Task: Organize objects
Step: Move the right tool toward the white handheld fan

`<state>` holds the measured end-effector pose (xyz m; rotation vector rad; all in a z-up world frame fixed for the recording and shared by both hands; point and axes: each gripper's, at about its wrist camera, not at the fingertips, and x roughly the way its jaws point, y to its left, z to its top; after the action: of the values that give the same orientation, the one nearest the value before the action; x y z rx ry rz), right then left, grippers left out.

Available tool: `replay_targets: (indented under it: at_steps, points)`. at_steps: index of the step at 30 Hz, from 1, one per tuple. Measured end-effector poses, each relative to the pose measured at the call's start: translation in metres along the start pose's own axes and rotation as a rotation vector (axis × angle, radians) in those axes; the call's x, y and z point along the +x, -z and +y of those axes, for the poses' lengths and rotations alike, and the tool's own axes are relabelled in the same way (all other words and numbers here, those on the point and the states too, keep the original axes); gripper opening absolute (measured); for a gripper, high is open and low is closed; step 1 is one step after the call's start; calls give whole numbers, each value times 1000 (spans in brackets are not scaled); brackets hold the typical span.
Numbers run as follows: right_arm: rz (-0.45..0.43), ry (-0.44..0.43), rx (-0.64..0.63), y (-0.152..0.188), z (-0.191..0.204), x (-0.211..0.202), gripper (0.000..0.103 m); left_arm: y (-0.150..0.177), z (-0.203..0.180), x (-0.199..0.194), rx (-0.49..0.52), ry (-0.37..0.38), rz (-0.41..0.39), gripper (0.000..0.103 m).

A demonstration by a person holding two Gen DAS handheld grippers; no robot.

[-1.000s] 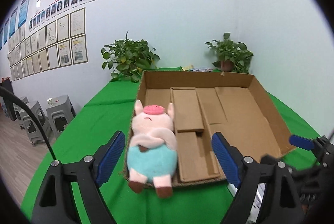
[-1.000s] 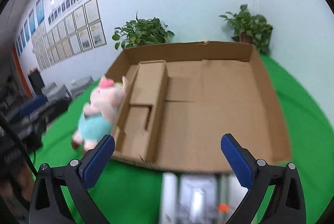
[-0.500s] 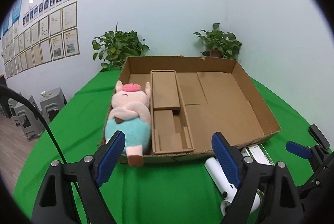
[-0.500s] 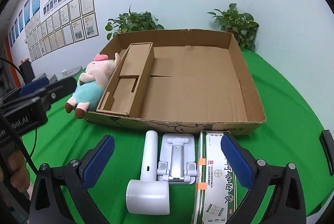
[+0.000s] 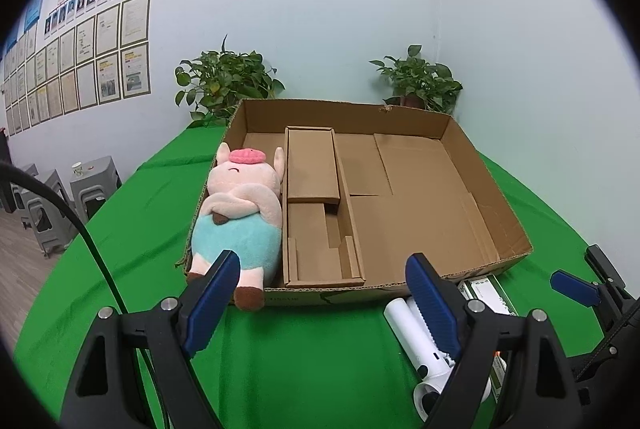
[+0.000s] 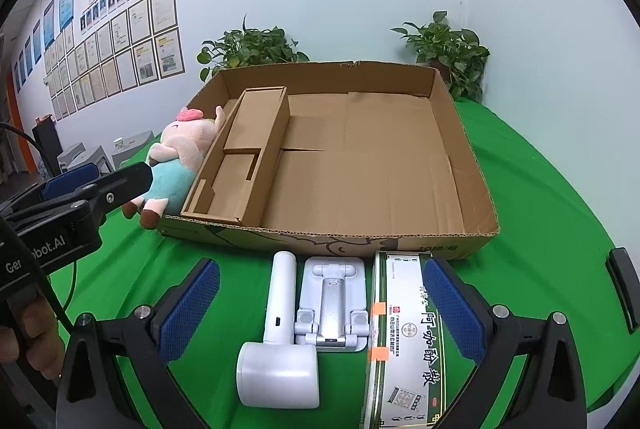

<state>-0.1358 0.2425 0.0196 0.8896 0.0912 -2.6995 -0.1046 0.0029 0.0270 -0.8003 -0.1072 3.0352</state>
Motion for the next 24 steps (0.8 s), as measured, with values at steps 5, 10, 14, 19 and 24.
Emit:
replay_targets:
  at_steps: [5, 10, 14, 19, 24]
  points:
    - [1, 10, 1, 4, -2, -3, 102, 3, -2, 1, 4, -1, 4, 85]
    - [-2, 18, 1, 7, -5, -4, 102, 5, -3, 2, -3, -7, 5, 85]
    - [-1, 19, 6, 9, -7, -5, 102, 7, -3, 3, -5, -7, 7, 84]
    - [-12, 23, 9, 11, -9, -6, 102, 8, -4, 3, -5, -16, 4, 84]
    - [-12, 16, 11, 11, -9, -7, 102, 9, -2, 6, -5, -29, 5, 83]
